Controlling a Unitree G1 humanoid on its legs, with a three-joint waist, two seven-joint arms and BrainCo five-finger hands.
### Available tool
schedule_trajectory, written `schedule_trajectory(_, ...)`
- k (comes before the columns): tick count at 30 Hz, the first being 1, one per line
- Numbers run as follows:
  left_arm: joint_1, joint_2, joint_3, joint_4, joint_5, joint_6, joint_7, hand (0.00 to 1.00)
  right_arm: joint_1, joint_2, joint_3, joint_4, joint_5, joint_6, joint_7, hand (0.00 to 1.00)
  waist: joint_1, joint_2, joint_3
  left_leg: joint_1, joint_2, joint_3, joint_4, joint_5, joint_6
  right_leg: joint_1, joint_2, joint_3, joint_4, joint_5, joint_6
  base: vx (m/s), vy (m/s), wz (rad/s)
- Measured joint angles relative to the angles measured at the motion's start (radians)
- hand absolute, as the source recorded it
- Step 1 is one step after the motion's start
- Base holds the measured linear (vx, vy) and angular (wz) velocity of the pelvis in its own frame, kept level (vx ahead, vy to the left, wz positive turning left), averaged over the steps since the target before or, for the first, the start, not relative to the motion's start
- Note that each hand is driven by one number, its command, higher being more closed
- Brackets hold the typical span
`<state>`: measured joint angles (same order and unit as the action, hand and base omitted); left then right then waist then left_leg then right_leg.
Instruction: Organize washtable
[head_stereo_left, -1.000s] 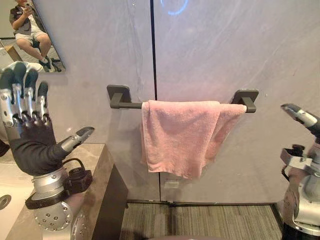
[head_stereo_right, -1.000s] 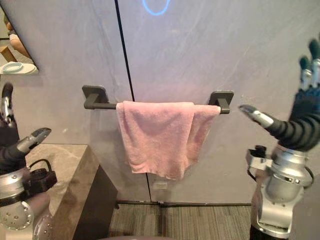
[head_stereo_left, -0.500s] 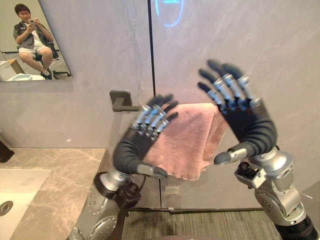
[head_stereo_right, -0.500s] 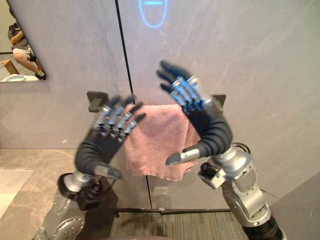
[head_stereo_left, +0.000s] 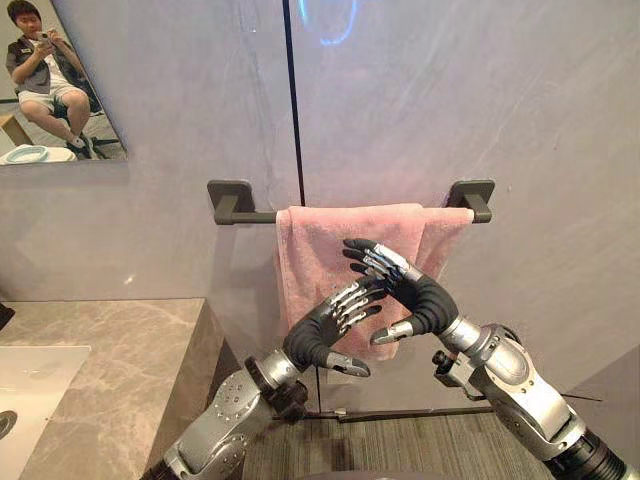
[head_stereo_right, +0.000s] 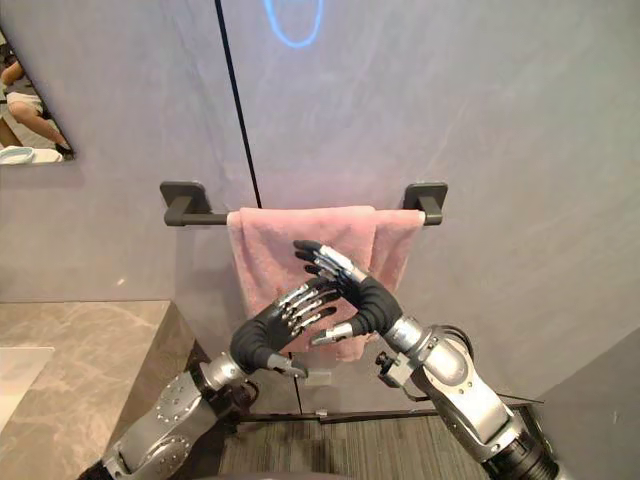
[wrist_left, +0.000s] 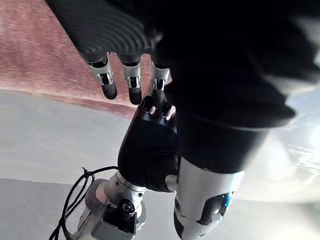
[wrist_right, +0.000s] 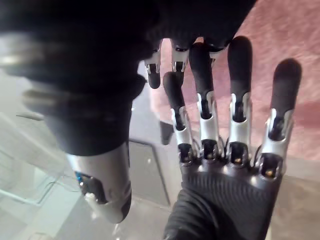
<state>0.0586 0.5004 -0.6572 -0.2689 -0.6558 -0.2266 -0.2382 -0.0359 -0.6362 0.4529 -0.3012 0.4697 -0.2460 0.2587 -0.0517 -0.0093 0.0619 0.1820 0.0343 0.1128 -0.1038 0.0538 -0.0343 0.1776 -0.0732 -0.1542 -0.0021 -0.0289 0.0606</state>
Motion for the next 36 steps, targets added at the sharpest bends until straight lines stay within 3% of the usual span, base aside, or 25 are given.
schedule_trajectory(5, 0.000, -0.066, 0.002, 0.091, 0.040, 0.021, 0.005, 0.00, 0.000, 0.025, 0.013, 0.075, -0.117, 0.017, -0.027, 0.00, 0.003, 0.000, 0.001, -0.007, 0.000, 0.000, 0.000, 0.000, 0.000, -0.008, 0.000, 0.000, -0.001, 0.000, 0.000, 0.00, 0.000, 0.00)
schedule_trajectory(14, -0.042, -0.172, 0.072, 0.222, 0.172, 0.026, 0.073, 0.00, -0.001, 0.151, -0.015, 0.168, -0.277, 0.023, -0.069, 0.00, 0.004, 0.000, 0.002, -0.030, 0.001, 0.014, 0.000, 0.000, 0.000, -0.037, 0.001, 0.017, -0.002, 0.005, -0.002, 0.00, -0.002, -0.04)
schedule_trajectory(29, -0.082, -0.259, 0.205, 0.361, 0.320, 0.016, 0.136, 0.00, -0.002, 0.259, -0.105, 0.263, -0.325, 0.039, -0.096, 0.00, -0.019, -0.008, 0.007, -0.043, 0.018, 0.036, 0.000, -0.004, -0.002, -0.046, 0.008, 0.041, -0.036, 0.026, -0.010, 0.00, -0.007, -0.05)
schedule_trajectory(36, -0.079, -0.278, 0.364, 0.390, 0.324, -0.001, 0.195, 0.00, 0.008, 0.280, -0.151, 0.305, -0.351, 0.039, -0.102, 0.00, -0.019, -0.019, 0.014, -0.046, 0.018, 0.036, 0.000, -0.004, -0.002, -0.049, 0.008, 0.042, -0.036, 0.026, -0.009, 0.00, -0.001, 0.00)
